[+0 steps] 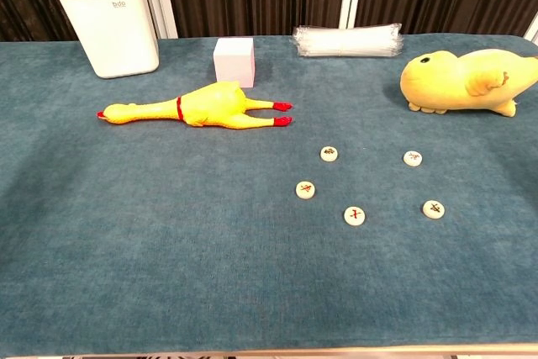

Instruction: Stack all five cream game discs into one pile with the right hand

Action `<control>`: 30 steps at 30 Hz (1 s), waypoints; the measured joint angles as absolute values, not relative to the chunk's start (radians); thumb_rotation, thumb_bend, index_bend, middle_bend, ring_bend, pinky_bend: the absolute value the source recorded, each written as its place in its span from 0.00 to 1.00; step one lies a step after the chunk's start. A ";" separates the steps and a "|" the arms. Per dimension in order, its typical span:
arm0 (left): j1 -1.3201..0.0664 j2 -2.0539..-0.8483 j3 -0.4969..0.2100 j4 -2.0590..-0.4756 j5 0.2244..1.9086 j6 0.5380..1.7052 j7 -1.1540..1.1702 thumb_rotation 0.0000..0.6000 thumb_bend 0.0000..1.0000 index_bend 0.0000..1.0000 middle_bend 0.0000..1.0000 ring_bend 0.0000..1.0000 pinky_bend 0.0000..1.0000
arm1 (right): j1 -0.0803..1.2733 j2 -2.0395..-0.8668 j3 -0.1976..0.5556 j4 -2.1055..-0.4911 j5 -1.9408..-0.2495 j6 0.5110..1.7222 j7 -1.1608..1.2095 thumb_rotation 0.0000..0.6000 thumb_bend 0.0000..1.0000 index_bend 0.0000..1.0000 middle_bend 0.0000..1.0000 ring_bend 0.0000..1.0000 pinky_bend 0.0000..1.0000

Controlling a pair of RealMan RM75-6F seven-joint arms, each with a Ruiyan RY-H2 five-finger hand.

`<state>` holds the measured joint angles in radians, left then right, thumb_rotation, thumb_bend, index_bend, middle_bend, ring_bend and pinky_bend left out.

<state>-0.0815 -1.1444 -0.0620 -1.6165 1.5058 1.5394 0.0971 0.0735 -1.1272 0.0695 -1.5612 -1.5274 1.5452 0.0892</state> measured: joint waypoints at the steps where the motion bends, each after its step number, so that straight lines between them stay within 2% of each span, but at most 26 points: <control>1: -0.081 -1.144 -0.063 -1.616 1.505 1.540 0.096 1.00 0.17 0.05 0.00 0.00 0.07 | 0.074 -1.127 0.069 -1.562 -1.530 1.544 0.091 1.00 0.43 0.07 0.00 0.00 0.03; 5: -0.081 -1.143 -0.064 -1.616 1.504 1.541 0.093 1.00 0.17 0.05 0.00 0.00 0.07 | 0.077 -1.126 0.065 -1.563 -1.537 1.537 0.096 1.00 0.39 0.07 0.00 0.00 0.03; 12: -0.085 -1.148 -0.064 -1.613 1.499 1.530 0.102 1.00 0.17 0.05 0.00 0.00 0.07 | 0.100 -1.109 0.044 -1.572 -1.574 1.486 0.140 1.00 0.39 0.08 0.00 0.00 0.03; 19: -0.081 -1.141 -0.069 -1.627 1.475 1.527 0.106 1.00 0.17 0.04 0.00 0.00 0.07 | 0.201 -1.091 0.046 -1.570 -1.612 1.357 0.171 1.00 0.39 0.11 0.00 0.00 0.03; 24: -0.079 -1.138 -0.072 -1.629 1.473 1.530 0.106 1.00 0.17 0.04 0.00 0.00 0.07 | 0.272 -1.086 0.060 -1.599 -1.619 1.273 0.137 1.00 0.39 0.19 0.00 0.00 0.03; 30: -0.082 -1.139 -0.072 -1.626 1.475 1.527 0.107 1.00 0.17 0.04 0.00 0.00 0.07 | 0.328 -1.105 0.069 -1.633 -1.593 1.170 0.047 1.00 0.39 0.22 0.00 0.00 0.03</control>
<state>-0.0819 -1.1392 -0.0715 -1.6264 1.4747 1.5273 0.1065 0.3279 -1.1053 0.0686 -1.6333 -1.5933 1.1703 0.0473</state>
